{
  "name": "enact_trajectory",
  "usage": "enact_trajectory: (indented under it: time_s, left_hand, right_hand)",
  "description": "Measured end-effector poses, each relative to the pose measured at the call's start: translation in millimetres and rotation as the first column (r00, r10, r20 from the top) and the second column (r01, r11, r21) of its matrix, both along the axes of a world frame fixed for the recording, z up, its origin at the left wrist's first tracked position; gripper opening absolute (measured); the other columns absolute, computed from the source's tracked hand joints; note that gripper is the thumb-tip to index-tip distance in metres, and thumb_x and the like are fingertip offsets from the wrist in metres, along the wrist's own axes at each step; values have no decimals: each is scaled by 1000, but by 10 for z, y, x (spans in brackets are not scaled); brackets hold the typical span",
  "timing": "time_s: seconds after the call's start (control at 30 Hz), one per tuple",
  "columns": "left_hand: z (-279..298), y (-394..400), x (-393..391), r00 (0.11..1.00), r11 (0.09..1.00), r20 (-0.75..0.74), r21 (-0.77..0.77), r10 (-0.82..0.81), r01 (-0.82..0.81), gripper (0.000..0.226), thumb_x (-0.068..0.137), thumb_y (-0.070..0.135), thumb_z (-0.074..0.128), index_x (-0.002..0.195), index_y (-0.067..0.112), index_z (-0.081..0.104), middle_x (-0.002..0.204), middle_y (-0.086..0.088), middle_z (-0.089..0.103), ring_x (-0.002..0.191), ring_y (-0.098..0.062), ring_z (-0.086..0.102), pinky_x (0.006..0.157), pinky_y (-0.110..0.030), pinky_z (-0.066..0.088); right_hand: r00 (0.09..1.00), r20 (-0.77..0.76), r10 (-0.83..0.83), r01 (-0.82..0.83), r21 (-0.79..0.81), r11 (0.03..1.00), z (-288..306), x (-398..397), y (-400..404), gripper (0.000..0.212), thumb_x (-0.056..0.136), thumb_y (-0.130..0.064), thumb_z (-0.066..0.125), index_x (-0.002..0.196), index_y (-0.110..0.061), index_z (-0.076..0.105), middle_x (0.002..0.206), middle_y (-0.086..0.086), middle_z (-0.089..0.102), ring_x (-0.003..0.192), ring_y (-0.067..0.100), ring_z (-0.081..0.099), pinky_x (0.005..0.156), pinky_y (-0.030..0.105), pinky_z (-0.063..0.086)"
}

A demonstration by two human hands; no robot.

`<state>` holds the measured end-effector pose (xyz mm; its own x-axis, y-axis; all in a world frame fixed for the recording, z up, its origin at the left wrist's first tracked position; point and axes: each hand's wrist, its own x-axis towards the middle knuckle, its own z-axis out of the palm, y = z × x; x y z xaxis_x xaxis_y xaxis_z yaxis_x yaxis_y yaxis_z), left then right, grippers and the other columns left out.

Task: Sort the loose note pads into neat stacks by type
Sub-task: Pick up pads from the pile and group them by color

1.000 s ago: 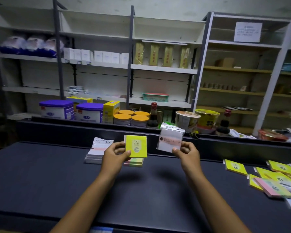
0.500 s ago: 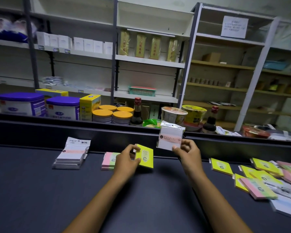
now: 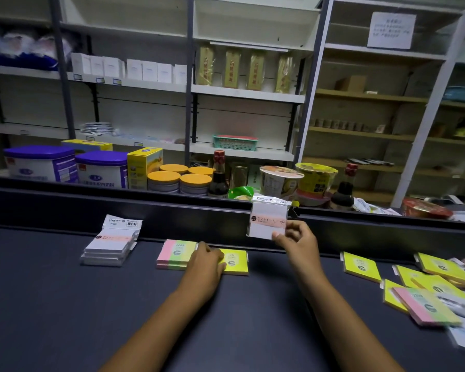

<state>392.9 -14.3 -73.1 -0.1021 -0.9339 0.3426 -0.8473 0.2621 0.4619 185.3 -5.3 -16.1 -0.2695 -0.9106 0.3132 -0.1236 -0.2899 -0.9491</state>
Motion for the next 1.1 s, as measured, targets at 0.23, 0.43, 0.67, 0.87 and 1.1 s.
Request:
enact_trajectory:
  time_s: [0.23,0.43,0.67,0.87,1.1]
  left_hand:
    - [71,99,-8,999,998,40,-59,-29,32,25,99,29,51,118,15,60,118,-3,47,104,-19,52,90,-29,46]
    - [466,268,334,998,977,52,-208,-43,53,20,94,36,57,111,28,62,112,8,56,104,-12,57,79,-29,47]
    - [769,309,1317,925,970,334,-218,179,-109,35,94,48,52,120,25,57,120,1,56,114,-20,52,88,-33,46]
    - [812,352,2153,864,958,425,-213,268,-193,38,97,50,46,122,23,54,120,0,57,111,-21,55,84,-33,45]
    - [744,309,2882,886,958,376,-193,273,-213,34,96,49,47,117,24,57,116,1,58,108,-19,54,83,-32,45]
  right_hand:
    - [1000,0,1,-1,-16,1000,-16,-5,67,25,86,1,69,105,-9,57,101,11,70,98,27,69,89,40,56]
    - [1000,28,9,-7,-54,998,4,222,34,38,83,-1,73,101,-25,50,103,8,70,94,20,71,85,39,58]
    - [997,-38,61,-65,-126,990,-13,972,74,48,83,-6,74,104,-44,52,103,-8,68,88,2,70,76,30,58]
    - [985,-121,121,-136,-121,983,-9,1772,54,30,84,-8,73,100,-31,65,105,-7,69,98,18,67,84,37,58]
    - [966,-167,195,-200,-19,980,-71,2627,-68,27,83,-13,75,101,-32,68,102,0,71,97,20,69,61,27,54]
